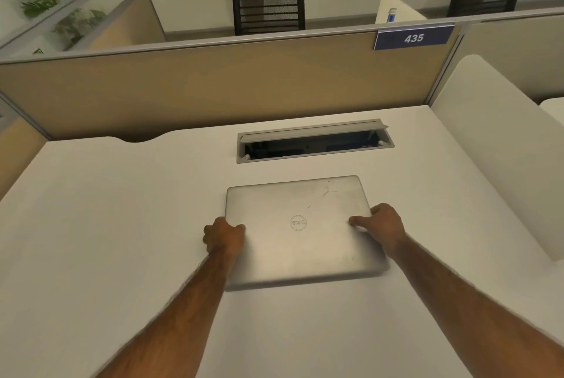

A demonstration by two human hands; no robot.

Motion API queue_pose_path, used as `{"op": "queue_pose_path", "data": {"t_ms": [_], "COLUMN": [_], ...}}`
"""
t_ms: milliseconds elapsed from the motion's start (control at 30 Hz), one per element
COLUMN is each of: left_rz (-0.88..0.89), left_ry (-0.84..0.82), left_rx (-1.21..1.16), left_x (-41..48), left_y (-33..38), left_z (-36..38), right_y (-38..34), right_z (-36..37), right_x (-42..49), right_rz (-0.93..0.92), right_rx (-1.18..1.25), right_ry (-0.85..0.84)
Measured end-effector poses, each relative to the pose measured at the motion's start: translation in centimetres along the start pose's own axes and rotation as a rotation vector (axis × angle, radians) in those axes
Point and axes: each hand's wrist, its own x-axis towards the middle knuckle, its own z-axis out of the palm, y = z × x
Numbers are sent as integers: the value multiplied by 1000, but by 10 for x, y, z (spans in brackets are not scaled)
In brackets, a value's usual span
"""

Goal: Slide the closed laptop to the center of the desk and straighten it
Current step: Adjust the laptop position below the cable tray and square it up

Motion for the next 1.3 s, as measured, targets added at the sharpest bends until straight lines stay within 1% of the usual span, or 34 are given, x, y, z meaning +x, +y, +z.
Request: {"op": "queue_pose_path", "data": {"t_ms": [167,300,567,767,1300], "left_rz": [6,21,51,53,88], "left_ry": [4,8,15,58,-3], "left_rx": [-101,-155,-199,-176,-29], "left_x": [-6,-11,-13,-14,-18], "left_y": [-8,-11,-18,-16,-16], "left_z": [11,16,11,10,4], "right_y": [8,12,13,15,18], "right_z": [-9,-16,-13,-9,-6], "right_x": [1,3,-6,-9,-10], "right_rz": [0,-3,-37,-30,-25], "right_rx": [56,63,44,64,31], "right_ry": [30,10,15,9,10]}}
